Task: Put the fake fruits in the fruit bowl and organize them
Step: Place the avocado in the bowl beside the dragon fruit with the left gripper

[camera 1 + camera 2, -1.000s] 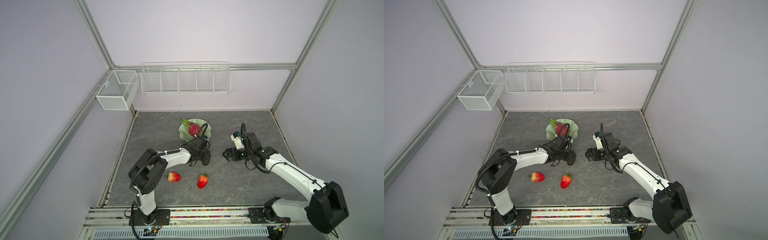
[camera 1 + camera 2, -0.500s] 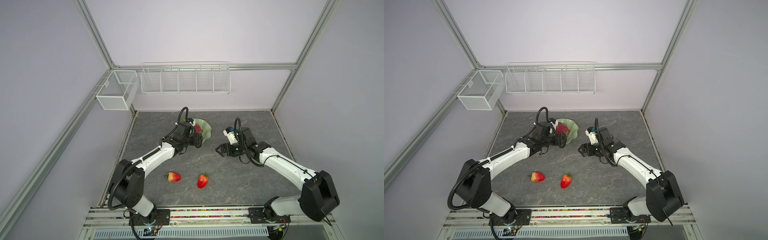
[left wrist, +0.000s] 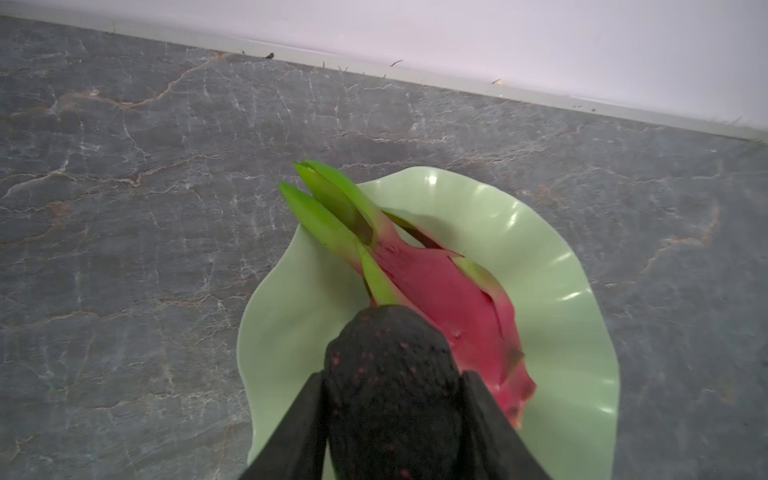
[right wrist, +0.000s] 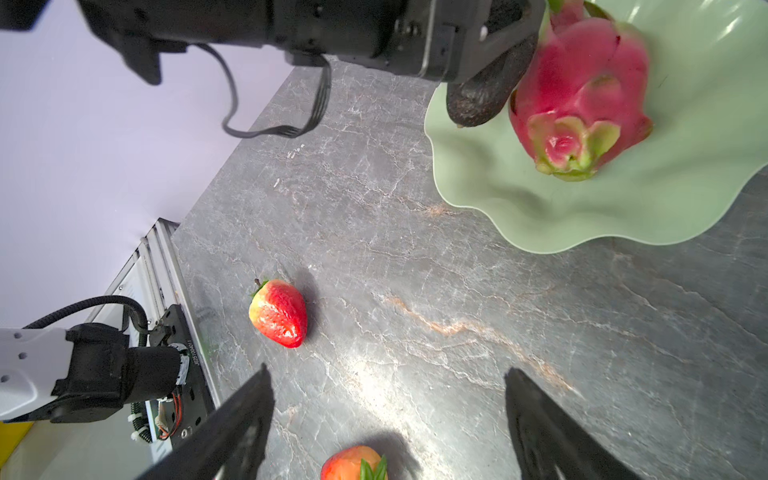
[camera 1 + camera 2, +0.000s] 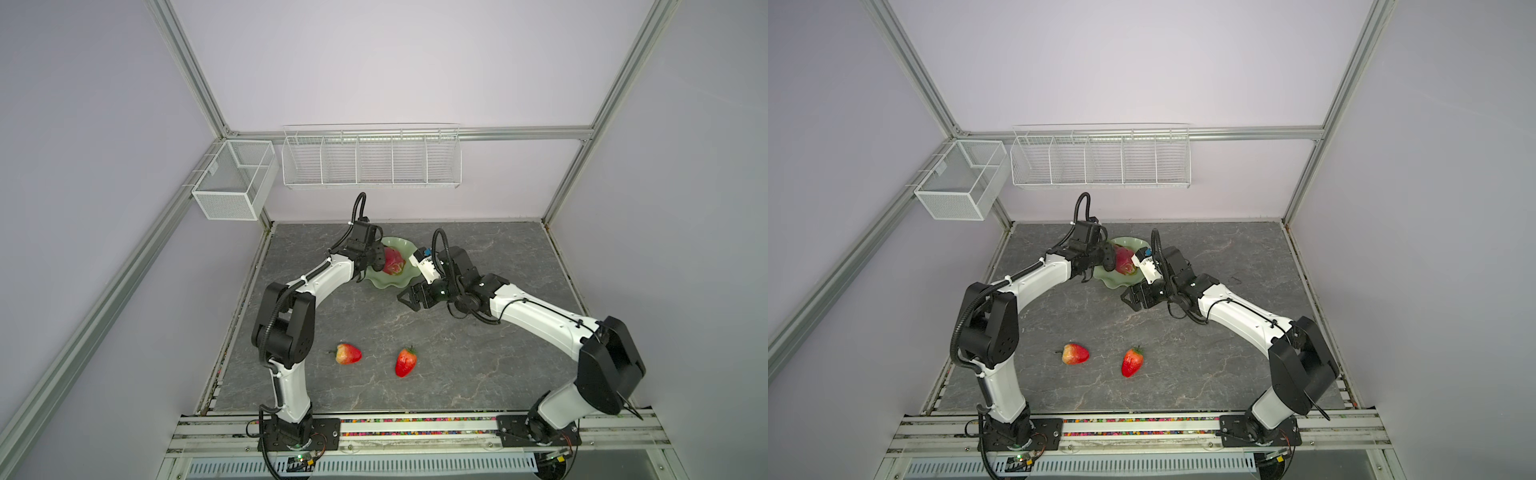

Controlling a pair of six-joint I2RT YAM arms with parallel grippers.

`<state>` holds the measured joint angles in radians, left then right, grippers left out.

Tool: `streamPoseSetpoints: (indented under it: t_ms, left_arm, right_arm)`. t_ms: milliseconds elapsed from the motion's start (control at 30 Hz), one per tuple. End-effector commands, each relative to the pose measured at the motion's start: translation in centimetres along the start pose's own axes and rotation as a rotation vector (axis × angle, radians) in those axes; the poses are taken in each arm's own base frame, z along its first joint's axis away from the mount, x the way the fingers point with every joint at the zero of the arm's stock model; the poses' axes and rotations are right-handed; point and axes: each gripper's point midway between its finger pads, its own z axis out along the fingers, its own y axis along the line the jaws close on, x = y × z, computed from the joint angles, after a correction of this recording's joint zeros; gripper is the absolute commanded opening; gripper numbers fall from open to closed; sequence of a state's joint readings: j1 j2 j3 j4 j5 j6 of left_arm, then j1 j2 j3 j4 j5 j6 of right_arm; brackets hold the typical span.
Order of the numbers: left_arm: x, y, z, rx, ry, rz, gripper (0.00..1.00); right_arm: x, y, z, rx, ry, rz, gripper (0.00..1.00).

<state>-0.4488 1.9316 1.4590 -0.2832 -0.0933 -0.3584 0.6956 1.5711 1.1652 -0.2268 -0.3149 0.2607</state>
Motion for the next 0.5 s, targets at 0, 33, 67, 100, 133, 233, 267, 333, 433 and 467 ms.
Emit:
streamPoseSetpoints:
  t_ms: [0,33,67,100,133,233,267,333,433,467]
  left_arm:
    - [-0.4,1.9,0.6,-0.096,0.012,0.0,0.45]
    - [-0.2,2.2,0.9,-0.105,0.019,-0.006,0.45]
    - [-0.1,2.4,1.1,-0.104,0.023,-0.014,0.45]
    - [0.1,2.7,1.3,-0.104,0.027,-0.02,0.46]
    - [0.2,2.8,1.5,-0.1,0.026,-0.022,0.46]
    - [0.7,2.8,2.2,-0.083,0.037,-0.024,0.48]
    - [0.8,2.6,2.3,-0.063,0.041,-0.023,0.49]
    - [0.8,2.1,2.5,-0.032,0.037,-0.027,0.51]
    - [0.9,1.9,2.9,-0.013,0.046,-0.018,0.55]
    - [1.1,1.8,3.0,-0.012,0.054,-0.014,0.56]
  right_arm:
    - [0.4,-0.1,-0.4,0.012,0.002,-0.013,0.88]
    - [0.6,-0.2,-0.6,0.02,0.005,-0.014,0.88]
    - [0.7,-0.3,-0.8,0.029,0.004,-0.016,0.88]
    - [0.8,-0.4,-0.9,0.036,0.004,-0.015,0.88]
    - [1.0,-0.5,-1.0,0.043,0.005,-0.016,0.88]
    - [1.2,-0.9,-1.0,0.062,0.013,-0.012,0.88]
    - [1.2,-0.9,-1.0,0.068,0.017,-0.01,0.88]
    - [1.2,-1.0,-1.1,0.071,0.014,-0.01,0.88]
    - [1.1,-1.0,-1.1,0.07,0.012,-0.009,0.88]
    - [1.2,-1.0,-1.0,0.071,0.014,-0.006,0.88]
